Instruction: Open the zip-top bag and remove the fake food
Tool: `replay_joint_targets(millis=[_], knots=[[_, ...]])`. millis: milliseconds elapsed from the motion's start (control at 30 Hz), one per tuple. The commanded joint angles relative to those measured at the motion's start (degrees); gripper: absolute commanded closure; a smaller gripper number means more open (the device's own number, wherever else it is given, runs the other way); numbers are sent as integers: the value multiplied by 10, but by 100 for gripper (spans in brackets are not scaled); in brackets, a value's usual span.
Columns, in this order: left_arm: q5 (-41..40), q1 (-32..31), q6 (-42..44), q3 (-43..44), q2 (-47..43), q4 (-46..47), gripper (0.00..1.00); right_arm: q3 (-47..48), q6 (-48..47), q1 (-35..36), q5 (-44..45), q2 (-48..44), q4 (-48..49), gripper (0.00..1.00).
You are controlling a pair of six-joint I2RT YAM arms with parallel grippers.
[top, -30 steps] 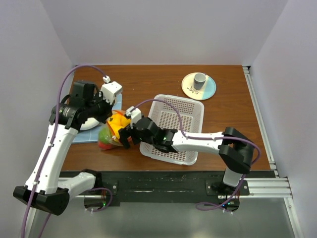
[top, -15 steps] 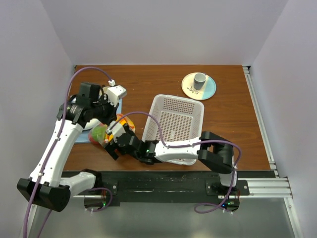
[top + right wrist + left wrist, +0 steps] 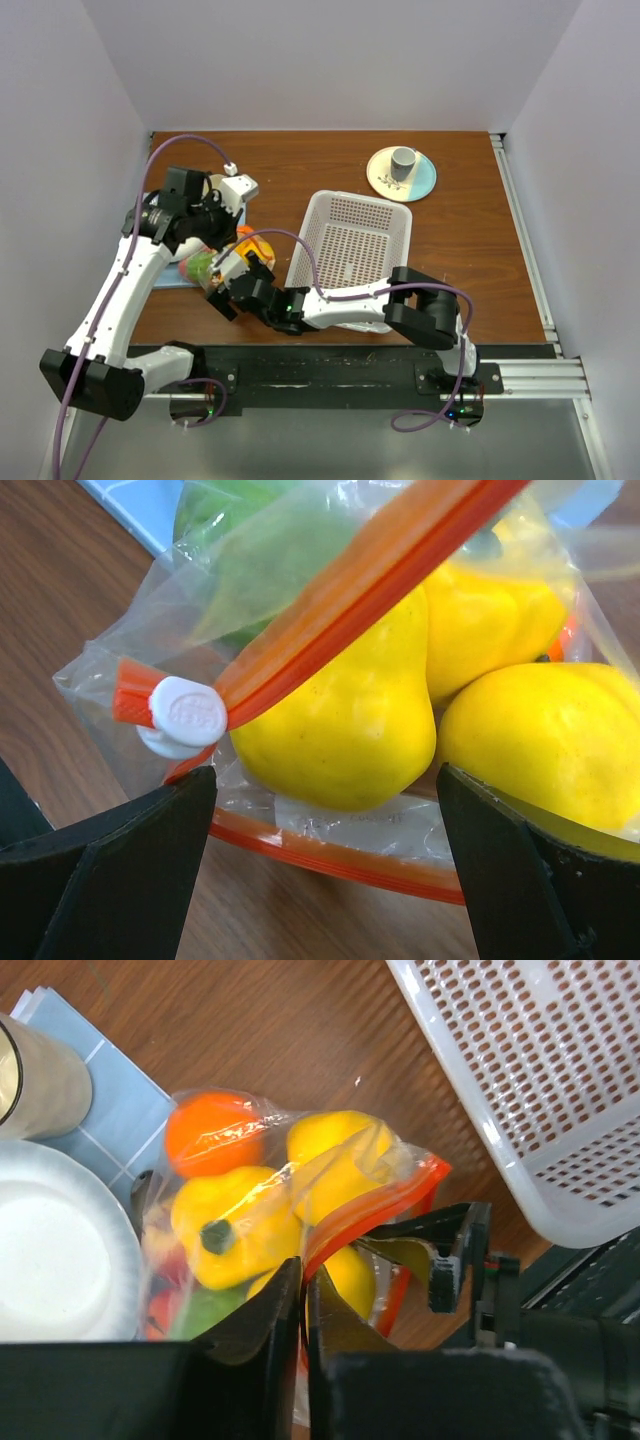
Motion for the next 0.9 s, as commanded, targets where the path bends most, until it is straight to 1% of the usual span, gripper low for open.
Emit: replay_joint_targets(millis=[0, 100, 167, 200, 333, 400, 467, 567, 600, 700, 800, 867], knots=[[17, -5, 22, -54, 7, 33, 83, 1, -28, 2, -39, -9, 32, 1], [-31, 11, 44, -68, -1, 68, 81, -17, -30, 1, -56, -18, 41, 1], [-45, 48, 66, -65, 1, 84, 77, -30, -23, 1, -68, -24, 47, 1], [-44, 86, 75, -56, 6, 96, 75, -34, -22, 0, -71, -25, 49, 1], [-51, 156, 118, -48, 46, 113, 71, -41, -15, 0, -75, -20, 51, 1], [-26, 181, 125, -43, 58, 105, 69, -41, -16, 2, -74, -16, 56, 1], [-1, 190, 136, -35, 68, 88, 66, -32, -21, 2, -75, -11, 54, 1], [35, 197, 147, -26, 61, 63, 57, -21, -26, 1, -75, -1, 53, 1], [54, 198, 151, -24, 59, 50, 51, -19, -25, 1, -75, 2, 53, 1], [80, 198, 161, -16, 57, 19, 46, -12, -32, 1, -73, 13, 53, 1], [94, 197, 182, -21, 57, -3, 46, -7, -44, 0, -69, 15, 53, 3], [90, 197, 187, -29, 58, -4, 49, -8, -47, -2, -72, 14, 54, 4]])
